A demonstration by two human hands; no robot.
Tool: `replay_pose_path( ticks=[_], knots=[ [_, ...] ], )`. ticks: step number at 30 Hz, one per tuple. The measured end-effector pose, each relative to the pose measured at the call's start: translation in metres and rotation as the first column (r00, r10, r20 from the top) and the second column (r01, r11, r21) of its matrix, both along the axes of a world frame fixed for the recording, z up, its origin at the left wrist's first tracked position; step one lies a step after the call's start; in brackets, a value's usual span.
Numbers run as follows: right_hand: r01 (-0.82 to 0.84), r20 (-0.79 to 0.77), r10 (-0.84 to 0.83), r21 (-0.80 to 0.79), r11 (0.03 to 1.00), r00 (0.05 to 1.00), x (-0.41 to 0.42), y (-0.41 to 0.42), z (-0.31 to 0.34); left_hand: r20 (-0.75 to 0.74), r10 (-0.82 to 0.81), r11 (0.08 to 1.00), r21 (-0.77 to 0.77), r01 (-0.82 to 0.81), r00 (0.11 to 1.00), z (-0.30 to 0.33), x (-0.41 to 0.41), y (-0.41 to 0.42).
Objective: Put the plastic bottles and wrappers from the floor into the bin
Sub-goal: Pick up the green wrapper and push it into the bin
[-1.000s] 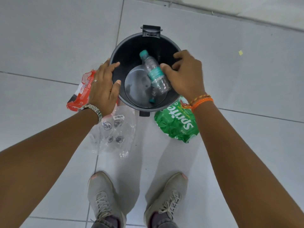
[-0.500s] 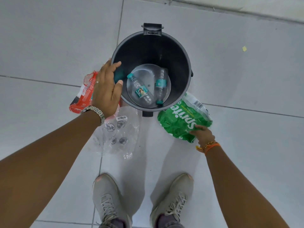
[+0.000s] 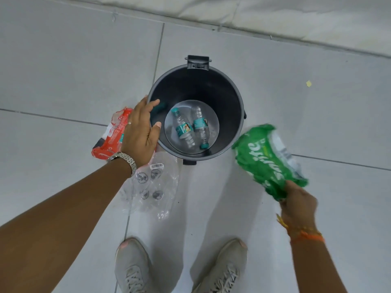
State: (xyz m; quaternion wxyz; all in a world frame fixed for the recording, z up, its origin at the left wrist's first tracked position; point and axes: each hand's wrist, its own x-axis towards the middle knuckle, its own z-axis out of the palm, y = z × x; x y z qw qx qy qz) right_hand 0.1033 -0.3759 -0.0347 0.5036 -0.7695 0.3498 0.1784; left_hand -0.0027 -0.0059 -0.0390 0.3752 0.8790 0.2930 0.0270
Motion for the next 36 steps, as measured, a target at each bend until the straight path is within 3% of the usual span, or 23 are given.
replay_pose_path(
  ticks=[2, 4, 7, 11, 14, 16, 18, 20, 24, 28, 30, 32, 34, 36],
  knots=[
    [0.113, 0.149, -0.127, 0.097, 0.989, 0.981, 0.003, -0.003, 0.039, -0.005, 0.001, 1.0, -0.002, -0.001, 1.0, 0.001, 0.001, 0.001],
    [0.037, 0.296, -0.07, 0.117, 0.992, 0.953, 0.005, 0.006, 0.081, -0.006, -0.005, 1.0, -0.006, 0.005, 1.0, 0.001, 0.0, 0.003],
    [-0.205, 0.442, 0.246, -0.138, 0.969, 0.863, 0.009, 0.038, 0.12, -0.004, -0.022, 1.0, -0.019, 0.022, 1.0, 0.0, -0.001, 0.005],
    [-0.45, 0.462, 0.637, -0.456, 0.768, 0.618, 0.023, 0.111, 0.124, -0.01, -0.033, 0.999, -0.03, 0.033, 0.999, 0.001, -0.002, 0.007],
    [-0.629, 0.259, 0.852, -0.584, 0.513, 0.455, 0.043, 0.163, 0.101, -0.014, -0.055, 0.998, -0.014, 0.055, 0.998, 0.001, -0.003, 0.01],
    [-0.789, -0.004, 0.958, -0.567, 0.234, 0.287, 0.055, 0.188, 0.082, -0.014, -0.063, 0.998, -0.009, 0.063, 0.998, 0.0, -0.003, 0.011],
    [-0.855, -0.223, 0.97, -0.518, -0.036, 0.094, 0.065, 0.203, 0.071, -0.011, -0.069, 0.997, -0.014, 0.069, 0.998, 0.0, -0.003, 0.01],
    [-0.836, -0.317, 0.947, -0.506, -0.21, -0.046, 0.078, 0.209, 0.068, -0.001, -0.07, 0.997, -0.018, 0.07, 0.998, 0.0, -0.003, 0.01],
    [-0.786, -0.503, 0.833, -0.409, -0.465, -0.231, 0.086, 0.214, 0.062, 0.017, -0.067, 0.998, -0.015, 0.067, 0.998, -0.003, -0.004, 0.01],
    [-0.736, -0.603, 0.735, -0.337, -0.587, -0.311, 0.082, 0.226, 0.052, 0.047, -0.071, 0.997, -0.018, 0.072, 0.996, -0.005, -0.003, 0.008],
    [-0.727, -0.593, 0.722, -0.308, -0.614, -0.357, 0.086, 0.231, 0.057, 0.053, -0.066, 0.998, -0.009, 0.067, 0.996, -0.008, -0.003, 0.009],
    [-0.808, -0.453, 0.821, -0.299, -0.508, -0.348, 0.092, 0.229, 0.069, 0.047, -0.068, 0.998, 0.006, 0.068, 0.997, -0.012, -0.005, 0.01],
    [-0.889, -0.233, 0.958, -0.385, -0.247, -0.165, 0.099, 0.215, 0.08, 0.097, -0.013, 0.999, -0.037, 0.016, 0.995, -0.014, -0.011, 0.01],
    [-0.893, 0.049, 0.991, -0.43, 0.131, 0.121, 0.1, 0.193, 0.082, 0.182, 0.178, 0.981, -0.106, -0.161, 0.967, -0.018, -0.025, 0.011]
  ],
)
